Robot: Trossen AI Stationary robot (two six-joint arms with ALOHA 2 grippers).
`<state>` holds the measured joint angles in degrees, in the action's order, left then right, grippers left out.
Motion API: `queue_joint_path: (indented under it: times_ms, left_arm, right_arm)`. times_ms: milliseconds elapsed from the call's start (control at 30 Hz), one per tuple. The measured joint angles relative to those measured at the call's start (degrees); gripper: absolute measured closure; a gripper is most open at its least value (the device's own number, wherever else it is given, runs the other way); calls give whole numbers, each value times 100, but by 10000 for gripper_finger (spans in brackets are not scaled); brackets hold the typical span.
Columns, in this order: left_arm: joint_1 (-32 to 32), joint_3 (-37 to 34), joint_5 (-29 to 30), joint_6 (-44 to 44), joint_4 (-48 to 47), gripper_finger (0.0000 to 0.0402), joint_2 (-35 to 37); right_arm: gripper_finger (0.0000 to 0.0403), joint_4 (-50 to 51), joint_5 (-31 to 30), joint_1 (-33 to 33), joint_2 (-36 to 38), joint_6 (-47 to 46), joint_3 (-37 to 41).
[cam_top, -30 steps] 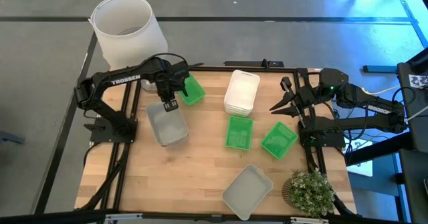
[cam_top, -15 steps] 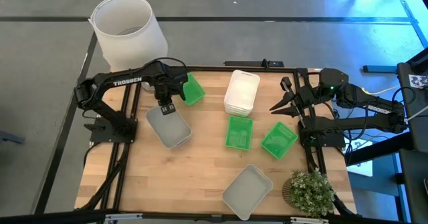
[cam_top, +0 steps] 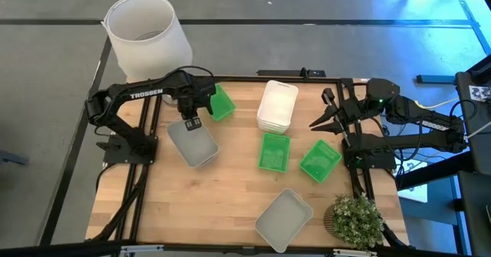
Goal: Stack baskets by color
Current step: Stack the bottom left gray bin on top of the top left gray bin, then stack the bottom gray bin on top of the top gray bin
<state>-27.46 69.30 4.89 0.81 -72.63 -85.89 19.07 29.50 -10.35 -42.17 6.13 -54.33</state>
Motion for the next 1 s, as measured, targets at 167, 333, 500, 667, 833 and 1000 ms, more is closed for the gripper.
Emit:
queue_joint_path:
  times_ms: [167,333,500,667,833,1000]
  left_arm:
    - [85,0,22,-43,6,391,0]
    - [145,0,13,-64,44,386,0]
    - [244,0,8,-21,187,364,0]
    - [332,0,19,-44,181,352,0]
    - [407,82,31,-393,141,356,7]
    - [654,511,47,-619,227,354,375]
  right_arm:
    - [354,-42,-15,1,0,-4,-1]
    - [354,-96,-141,1,2,-7,-2]
    - [354,-96,-142,2,2,-9,0]
    - [354,-115,-142,0,2,-9,0]
    - [354,-133,-144,2,4,-9,0]
    - [366,-121,-319,2,4,-57,-9]
